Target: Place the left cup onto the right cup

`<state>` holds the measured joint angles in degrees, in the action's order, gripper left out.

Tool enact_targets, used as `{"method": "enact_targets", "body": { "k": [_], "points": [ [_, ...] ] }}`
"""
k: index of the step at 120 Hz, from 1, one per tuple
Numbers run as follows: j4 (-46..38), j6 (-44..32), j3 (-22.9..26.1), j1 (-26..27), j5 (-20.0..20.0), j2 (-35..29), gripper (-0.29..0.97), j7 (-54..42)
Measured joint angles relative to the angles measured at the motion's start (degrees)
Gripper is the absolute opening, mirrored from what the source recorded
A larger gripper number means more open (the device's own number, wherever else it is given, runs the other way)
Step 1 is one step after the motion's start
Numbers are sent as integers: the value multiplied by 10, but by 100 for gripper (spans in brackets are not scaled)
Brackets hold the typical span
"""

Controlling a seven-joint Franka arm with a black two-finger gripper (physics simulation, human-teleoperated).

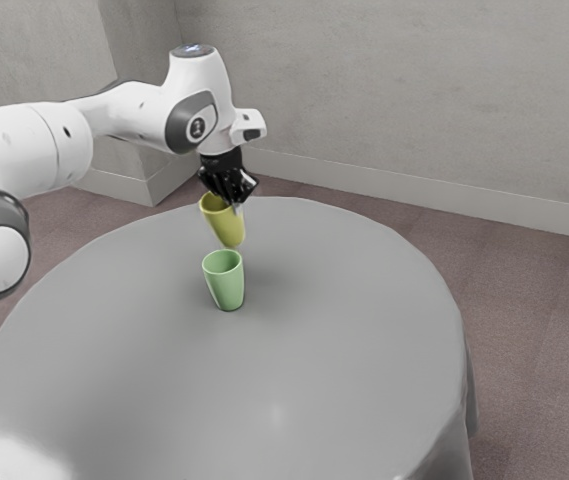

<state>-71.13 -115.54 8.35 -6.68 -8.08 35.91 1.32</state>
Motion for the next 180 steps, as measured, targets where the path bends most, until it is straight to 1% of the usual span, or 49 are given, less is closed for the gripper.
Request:
{"method": "enact_targets", "body": {
  "k": [28, 63, 109, 180],
  "points": [
    [-1, 19, 3, 1, 2, -25, -11, 1],
    [-45, 31, 13, 3, 3, -71, -11, 11],
    [-55, 42, 33, 4, 2, -80, -11, 32],
    [-112, 57, 35, 4, 2, -121, -11, 74]
  ]
}}
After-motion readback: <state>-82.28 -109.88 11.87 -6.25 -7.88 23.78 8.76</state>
